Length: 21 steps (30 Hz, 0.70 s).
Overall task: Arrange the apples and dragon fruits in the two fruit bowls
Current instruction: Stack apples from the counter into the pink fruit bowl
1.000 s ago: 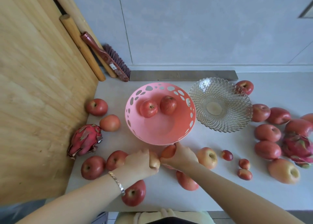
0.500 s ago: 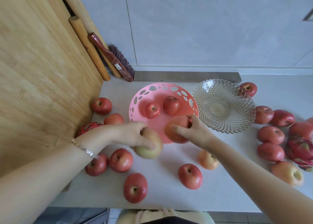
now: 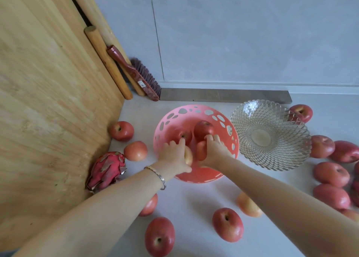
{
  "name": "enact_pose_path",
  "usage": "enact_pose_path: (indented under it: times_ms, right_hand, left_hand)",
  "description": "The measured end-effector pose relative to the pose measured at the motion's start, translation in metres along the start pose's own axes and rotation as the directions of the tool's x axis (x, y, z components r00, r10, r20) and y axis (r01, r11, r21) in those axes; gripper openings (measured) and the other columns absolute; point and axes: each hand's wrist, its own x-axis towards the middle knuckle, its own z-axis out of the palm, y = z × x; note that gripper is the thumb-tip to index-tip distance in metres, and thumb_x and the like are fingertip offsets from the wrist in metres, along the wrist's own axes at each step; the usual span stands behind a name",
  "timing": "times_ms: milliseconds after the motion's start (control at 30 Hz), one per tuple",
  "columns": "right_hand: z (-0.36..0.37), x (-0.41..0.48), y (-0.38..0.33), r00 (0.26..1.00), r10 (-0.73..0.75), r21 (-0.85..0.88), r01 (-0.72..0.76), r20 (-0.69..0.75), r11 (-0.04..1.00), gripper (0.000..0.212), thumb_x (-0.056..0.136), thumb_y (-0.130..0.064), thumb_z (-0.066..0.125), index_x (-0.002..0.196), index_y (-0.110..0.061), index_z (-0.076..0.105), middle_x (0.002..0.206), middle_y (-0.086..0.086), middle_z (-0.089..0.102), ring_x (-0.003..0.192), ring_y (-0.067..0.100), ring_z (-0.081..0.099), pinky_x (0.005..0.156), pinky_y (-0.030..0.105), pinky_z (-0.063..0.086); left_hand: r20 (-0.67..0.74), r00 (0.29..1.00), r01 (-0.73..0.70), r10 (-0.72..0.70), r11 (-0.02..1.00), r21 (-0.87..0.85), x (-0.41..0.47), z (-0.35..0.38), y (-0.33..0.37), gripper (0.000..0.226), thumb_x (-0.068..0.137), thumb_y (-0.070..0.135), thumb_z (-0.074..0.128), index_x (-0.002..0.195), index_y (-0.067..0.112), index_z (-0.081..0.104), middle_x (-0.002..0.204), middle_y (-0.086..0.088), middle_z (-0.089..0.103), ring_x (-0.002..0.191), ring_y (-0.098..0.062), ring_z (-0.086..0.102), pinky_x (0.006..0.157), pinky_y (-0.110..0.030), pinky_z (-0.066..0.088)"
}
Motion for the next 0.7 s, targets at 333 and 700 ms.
enact_pose_path:
  times_ms: [333,700]
  right_hand:
    - [-0.003,0.01,0.013,0.992,-0.014,0.176,0.037,-0.127,0.984,0.074,0.066,-0.049,0.073,0.126,-0.018,0.043,0.124,0.007,0.035,0.116,0.027,0.044,0.099,0.042,0.041]
    - [-0.004,0.06,0.004,0.959,0.274,0.498,-0.206,-0.066,0.842,0.081,0.073,-0.044,0.07,0.137,-0.02,0.028,0.127,0.016,0.053,0.107,0.034,0.057,0.078,0.031,0.046]
  left_hand:
    - [-0.079,0.996,-0.053,0.039,0.981,-0.184,0.016,0.019,-0.009,0.076,0.067,0.037,0.077,0.13,0.02,0.037,0.131,-0.007,0.028,0.12,-0.03,0.038,0.095,-0.039,0.038]
    - [0.059,0.998,0.017,0.012,0.89,-0.455,0.031,0.013,-0.017,0.127,0.063,0.033,0.082,0.146,0.033,-0.014,0.156,-0.01,-0.019,0.147,-0.02,-0.003,0.113,-0.033,0.019]
